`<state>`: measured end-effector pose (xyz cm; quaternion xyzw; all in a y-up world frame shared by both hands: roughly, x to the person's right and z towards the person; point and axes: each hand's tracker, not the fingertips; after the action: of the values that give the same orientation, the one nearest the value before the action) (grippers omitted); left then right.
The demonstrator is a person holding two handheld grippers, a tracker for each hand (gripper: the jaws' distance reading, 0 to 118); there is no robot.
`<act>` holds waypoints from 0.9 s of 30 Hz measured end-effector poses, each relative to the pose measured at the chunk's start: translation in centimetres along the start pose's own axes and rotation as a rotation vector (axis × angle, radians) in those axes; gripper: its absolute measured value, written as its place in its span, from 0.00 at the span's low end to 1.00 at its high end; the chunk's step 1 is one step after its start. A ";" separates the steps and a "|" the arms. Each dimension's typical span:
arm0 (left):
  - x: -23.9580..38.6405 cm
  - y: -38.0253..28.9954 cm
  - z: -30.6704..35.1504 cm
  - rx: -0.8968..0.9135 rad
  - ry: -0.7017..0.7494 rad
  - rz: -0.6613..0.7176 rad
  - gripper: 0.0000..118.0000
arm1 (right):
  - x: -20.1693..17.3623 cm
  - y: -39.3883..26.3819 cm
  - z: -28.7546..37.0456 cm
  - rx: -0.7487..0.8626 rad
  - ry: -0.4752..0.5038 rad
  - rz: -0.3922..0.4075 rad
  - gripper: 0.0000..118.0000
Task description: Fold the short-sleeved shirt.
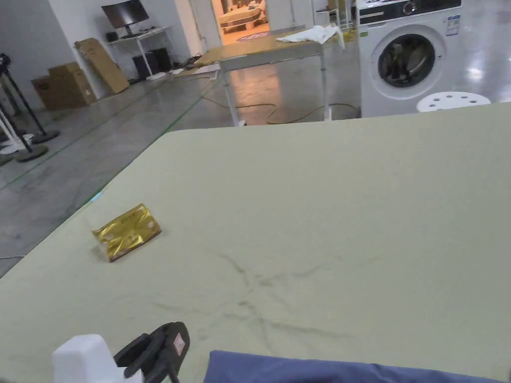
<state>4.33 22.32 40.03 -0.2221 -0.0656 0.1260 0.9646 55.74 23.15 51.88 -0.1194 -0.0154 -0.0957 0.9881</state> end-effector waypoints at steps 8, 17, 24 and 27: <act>-10.4 -6.6 -8.6 -0.266 -0.199 0.471 0.81 | 2.7 -2.5 0.8 -0.069 -0.007 -0.075 0.00; -11.5 -10.0 -13.6 -0.328 -0.386 0.780 0.41 | 4.5 -3.6 1.0 -0.096 -0.022 -0.186 0.00; -10.9 -9.1 -12.7 -0.251 -0.275 0.763 0.01 | 4.6 -3.9 1.1 -0.117 -0.028 -0.171 0.00; -11.5 -5.8 -11.5 -0.211 -0.284 0.686 0.01 | 4.9 -4.0 1.0 -0.125 -0.021 -0.178 0.00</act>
<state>-3.34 9.38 31.56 -0.3096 -0.1333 0.4633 0.8196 59.82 18.70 54.05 -0.1799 -0.0302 -0.1827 0.9661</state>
